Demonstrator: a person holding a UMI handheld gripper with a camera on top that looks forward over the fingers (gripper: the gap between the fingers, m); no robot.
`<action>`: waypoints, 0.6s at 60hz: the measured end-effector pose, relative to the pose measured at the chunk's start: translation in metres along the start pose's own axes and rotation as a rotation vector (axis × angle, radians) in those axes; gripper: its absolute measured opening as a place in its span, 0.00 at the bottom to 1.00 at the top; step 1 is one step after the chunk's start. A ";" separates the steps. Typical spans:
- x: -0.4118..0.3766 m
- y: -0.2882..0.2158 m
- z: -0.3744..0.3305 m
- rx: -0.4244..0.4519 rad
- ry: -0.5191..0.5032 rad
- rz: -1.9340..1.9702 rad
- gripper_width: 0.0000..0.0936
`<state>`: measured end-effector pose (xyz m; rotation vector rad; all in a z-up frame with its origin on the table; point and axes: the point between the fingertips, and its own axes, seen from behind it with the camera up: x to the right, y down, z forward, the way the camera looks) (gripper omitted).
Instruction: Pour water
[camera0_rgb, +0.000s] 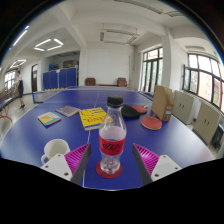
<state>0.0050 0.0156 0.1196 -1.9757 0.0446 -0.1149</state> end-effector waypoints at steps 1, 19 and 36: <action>0.000 0.000 -0.007 -0.007 0.005 0.004 0.91; -0.009 -0.005 -0.192 -0.065 0.104 0.022 0.91; -0.034 0.013 -0.343 -0.053 0.142 0.019 0.91</action>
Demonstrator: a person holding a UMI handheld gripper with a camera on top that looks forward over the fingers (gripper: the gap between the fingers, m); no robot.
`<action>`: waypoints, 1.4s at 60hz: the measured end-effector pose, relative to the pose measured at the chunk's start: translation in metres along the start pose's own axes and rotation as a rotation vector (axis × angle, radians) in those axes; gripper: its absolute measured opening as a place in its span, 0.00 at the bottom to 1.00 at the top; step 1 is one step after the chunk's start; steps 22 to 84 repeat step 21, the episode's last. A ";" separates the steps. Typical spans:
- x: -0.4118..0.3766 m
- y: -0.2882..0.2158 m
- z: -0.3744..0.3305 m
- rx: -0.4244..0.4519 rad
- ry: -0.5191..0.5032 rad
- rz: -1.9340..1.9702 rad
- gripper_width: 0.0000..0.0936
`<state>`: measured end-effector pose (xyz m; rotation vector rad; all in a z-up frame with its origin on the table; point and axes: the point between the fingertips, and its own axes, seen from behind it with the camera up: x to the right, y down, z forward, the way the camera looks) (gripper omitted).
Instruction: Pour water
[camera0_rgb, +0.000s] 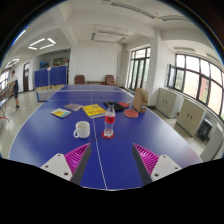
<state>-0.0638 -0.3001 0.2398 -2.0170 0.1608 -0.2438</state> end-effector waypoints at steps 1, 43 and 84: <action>0.000 0.002 -0.004 -0.001 -0.002 0.002 0.91; 0.001 0.005 -0.058 0.046 -0.001 -0.015 0.91; 0.001 0.005 -0.058 0.046 -0.001 -0.015 0.91</action>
